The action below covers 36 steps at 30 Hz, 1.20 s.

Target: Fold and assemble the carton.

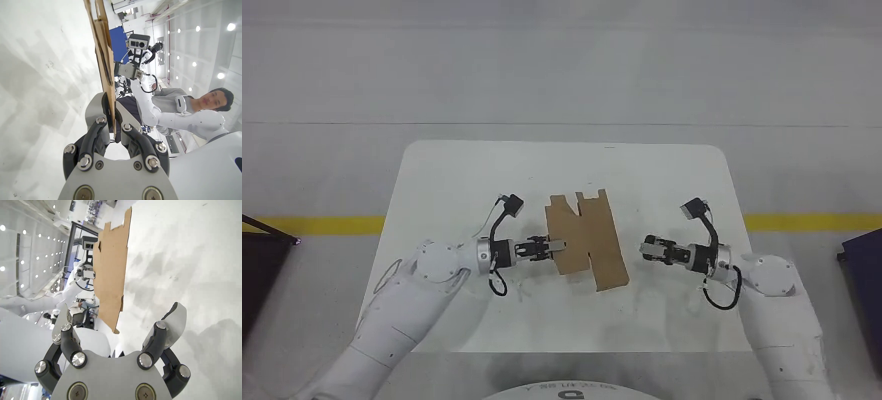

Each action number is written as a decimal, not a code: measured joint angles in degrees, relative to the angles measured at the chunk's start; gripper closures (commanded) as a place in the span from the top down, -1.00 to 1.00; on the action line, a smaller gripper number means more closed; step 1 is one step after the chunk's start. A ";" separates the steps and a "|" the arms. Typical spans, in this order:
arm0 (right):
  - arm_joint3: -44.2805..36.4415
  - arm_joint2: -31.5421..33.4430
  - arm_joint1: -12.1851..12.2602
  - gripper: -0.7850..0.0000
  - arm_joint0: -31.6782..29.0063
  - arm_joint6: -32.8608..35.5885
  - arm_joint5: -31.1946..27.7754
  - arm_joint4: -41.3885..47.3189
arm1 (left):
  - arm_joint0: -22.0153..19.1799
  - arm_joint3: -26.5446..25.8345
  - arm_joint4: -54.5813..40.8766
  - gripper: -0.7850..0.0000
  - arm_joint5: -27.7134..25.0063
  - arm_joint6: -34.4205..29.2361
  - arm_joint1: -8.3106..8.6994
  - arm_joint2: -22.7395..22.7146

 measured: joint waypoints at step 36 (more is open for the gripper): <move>-1.39 -14.24 4.05 -1.00 2.48 -12.77 -12.69 -9.11 | 0.99 -1.90 -1.78 1.00 0.32 3.60 0.94 -1.07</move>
